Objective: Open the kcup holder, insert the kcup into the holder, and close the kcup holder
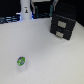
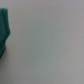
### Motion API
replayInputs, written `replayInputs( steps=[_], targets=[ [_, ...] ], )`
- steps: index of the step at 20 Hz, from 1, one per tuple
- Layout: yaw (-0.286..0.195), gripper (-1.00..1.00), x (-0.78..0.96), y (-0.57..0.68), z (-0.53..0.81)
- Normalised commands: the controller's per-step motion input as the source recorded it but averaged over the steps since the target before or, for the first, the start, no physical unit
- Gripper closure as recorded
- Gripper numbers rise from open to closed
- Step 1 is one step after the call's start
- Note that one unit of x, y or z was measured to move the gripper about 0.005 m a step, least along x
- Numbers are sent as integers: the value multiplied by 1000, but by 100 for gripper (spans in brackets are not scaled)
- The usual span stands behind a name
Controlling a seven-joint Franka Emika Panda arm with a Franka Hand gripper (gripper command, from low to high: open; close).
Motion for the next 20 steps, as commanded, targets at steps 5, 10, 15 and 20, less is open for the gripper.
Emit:
replayInputs(
  steps=[5, 10, 15, 20],
  targets=[
    [-138, -100, -241, 500, 128],
    [-148, -100, -297, 709, 47],
    [-147, -100, -324, 746, 5],
    [-151, -100, -354, 729, -50]
  ],
)
